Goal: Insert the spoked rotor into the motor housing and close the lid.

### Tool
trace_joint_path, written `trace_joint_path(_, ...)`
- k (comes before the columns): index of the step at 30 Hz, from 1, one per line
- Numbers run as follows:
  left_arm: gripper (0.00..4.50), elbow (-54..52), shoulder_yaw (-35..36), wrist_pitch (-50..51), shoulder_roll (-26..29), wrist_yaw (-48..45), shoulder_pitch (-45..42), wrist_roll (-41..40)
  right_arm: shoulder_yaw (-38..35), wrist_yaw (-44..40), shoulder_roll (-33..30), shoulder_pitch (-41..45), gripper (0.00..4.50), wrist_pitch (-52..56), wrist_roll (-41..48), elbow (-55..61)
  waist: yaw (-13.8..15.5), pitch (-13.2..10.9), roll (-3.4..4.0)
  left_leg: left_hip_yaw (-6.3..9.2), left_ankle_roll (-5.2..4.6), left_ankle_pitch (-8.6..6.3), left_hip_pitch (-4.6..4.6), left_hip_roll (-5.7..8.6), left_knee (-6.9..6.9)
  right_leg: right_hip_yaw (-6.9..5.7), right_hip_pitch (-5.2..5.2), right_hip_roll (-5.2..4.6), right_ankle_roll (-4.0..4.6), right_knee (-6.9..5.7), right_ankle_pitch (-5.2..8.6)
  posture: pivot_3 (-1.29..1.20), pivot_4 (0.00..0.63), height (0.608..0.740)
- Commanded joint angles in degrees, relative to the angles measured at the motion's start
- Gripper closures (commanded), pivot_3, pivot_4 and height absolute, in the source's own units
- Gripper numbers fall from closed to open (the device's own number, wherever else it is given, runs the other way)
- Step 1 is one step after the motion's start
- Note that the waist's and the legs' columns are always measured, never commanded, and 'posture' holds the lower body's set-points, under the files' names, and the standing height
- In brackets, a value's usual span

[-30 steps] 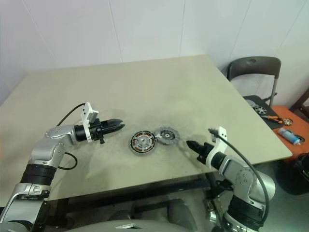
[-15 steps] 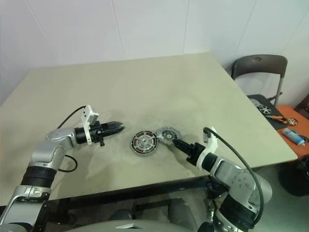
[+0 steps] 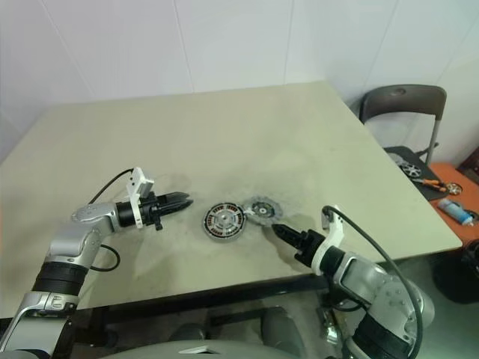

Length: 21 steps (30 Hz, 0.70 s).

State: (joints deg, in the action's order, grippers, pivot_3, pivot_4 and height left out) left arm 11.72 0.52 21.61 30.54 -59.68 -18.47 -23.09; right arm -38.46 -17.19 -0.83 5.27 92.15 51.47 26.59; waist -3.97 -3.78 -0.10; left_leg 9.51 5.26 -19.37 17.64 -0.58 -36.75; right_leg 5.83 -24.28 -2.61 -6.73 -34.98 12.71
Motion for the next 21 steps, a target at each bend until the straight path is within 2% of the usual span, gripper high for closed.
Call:
trace_joint_path(1,3.19,-1.81,0.35,-1.11,0.36,-0.14,-0.23,0.25,0.83,2.06,1.0,0.81,2.69,-2.05,0.81,1.17,-0.06,0.0,0.0,0.0,0.0,0.0,-0.01,0.0,0.0,0.0,0.0,0.01,0.0,0.0,0.0,0.0,0.0,0.74)
trace_joint_path(4,3.19,-2.14,0.37,-1.03,0.3,-0.09,-0.03,0.16,-2.12,5.38,3.29,2.33,1.81,-3.79,0.99,-0.47,-0.05,0.0,0.01,0.0,0.0,0.0,-0.01,0.0,0.01,0.0,0.0,0.01,0.0,-0.01,0.0,0.0,0.0,0.74)
trace_joint_path(8,3.19,-2.06,0.73,-1.74,0.29,0.67,0.23,0.59,-5.8,9.32,5.17,3.03,0.5,0.35,3.09,-3.63,0.13,-0.01,0.02,0.0,0.0,0.0,0.0,0.0,0.0,0.0,0.0,0.0,0.0,0.0,0.0,0.0,0.0,0.74)
trace_joint_path(14,3.19,-1.86,0.99,-2.66,0.32,1.22,0.47,0.8,-9.93,16.97,9.25,6.19,0.5,0.25,4.71,-4.79,0.0,-0.01,0.05,0.0,0.0,0.0,-0.04,0.0,0.09,0.0,0.0,0.0,0.01,0.01,0.01,0.0,0.0,0.74)
trace_joint_path(21,3.19,0.0,0.82,-5.07,0.42,0.49,1.03,1.79,-8.65,24.57,11.59,9.72,0.5,-4.44,7.25,-5.98,0.0,-0.02,0.07,0.01,0.0,0.0,-0.03,0.0,0.08,0.0,0.01,-0.01,0.02,0.02,0.01,0.0,0.0,0.74)
